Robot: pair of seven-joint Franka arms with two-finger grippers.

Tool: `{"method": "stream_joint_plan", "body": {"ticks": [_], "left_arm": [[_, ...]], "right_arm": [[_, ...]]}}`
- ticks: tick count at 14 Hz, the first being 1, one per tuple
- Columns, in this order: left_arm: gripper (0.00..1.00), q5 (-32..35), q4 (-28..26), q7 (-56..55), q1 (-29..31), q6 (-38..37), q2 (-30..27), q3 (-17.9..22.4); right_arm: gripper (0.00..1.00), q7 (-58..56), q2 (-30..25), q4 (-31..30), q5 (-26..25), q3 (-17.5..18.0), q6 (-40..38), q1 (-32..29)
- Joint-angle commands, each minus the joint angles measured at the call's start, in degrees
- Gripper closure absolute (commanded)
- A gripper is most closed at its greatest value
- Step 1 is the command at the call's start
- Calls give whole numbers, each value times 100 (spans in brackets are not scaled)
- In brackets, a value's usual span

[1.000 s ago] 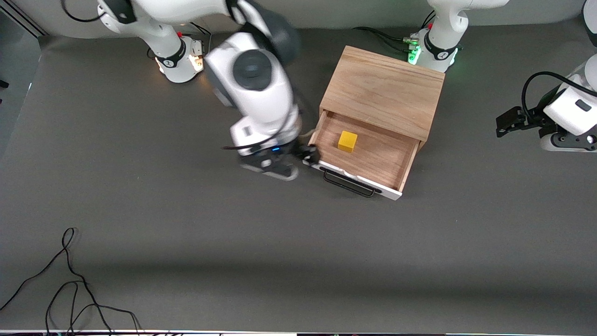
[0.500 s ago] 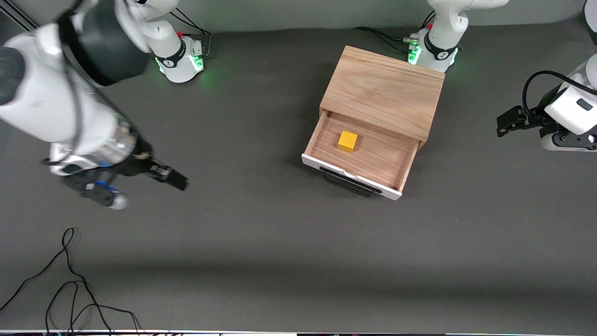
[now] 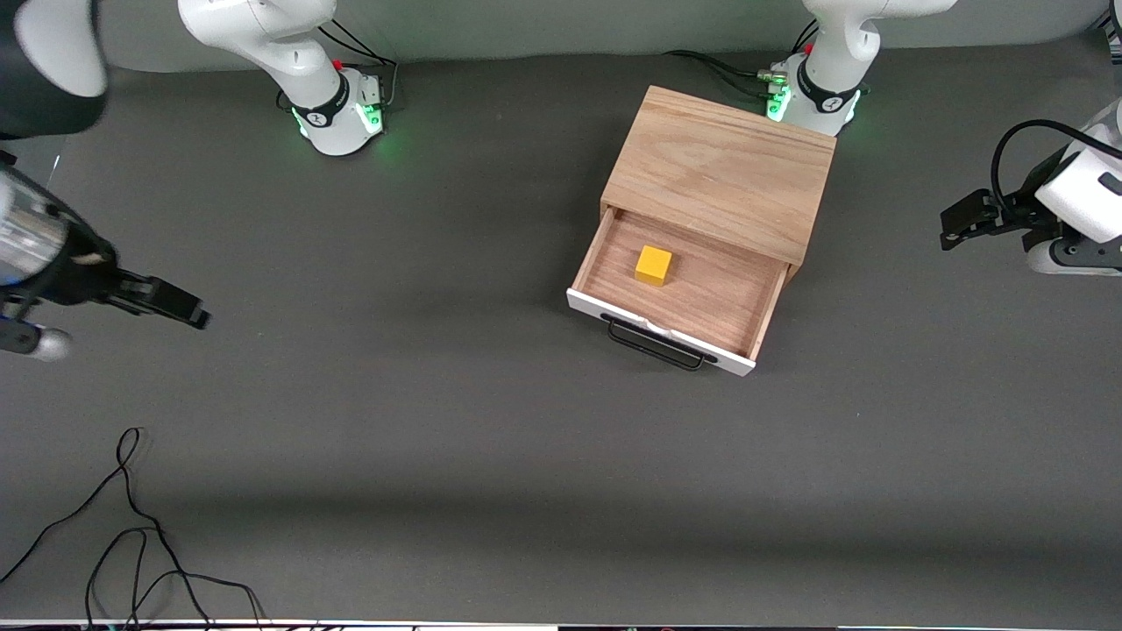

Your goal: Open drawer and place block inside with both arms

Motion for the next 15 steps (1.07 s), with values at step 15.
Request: {"method": "stream_joint_plan", "body": {"ticks": [15], "left_arm": [[0,1,24,98,-2,-120,22,-8]], "right_arm": [[0,-542,-1191,-1201,-377,1496,-1,-1477]]}}
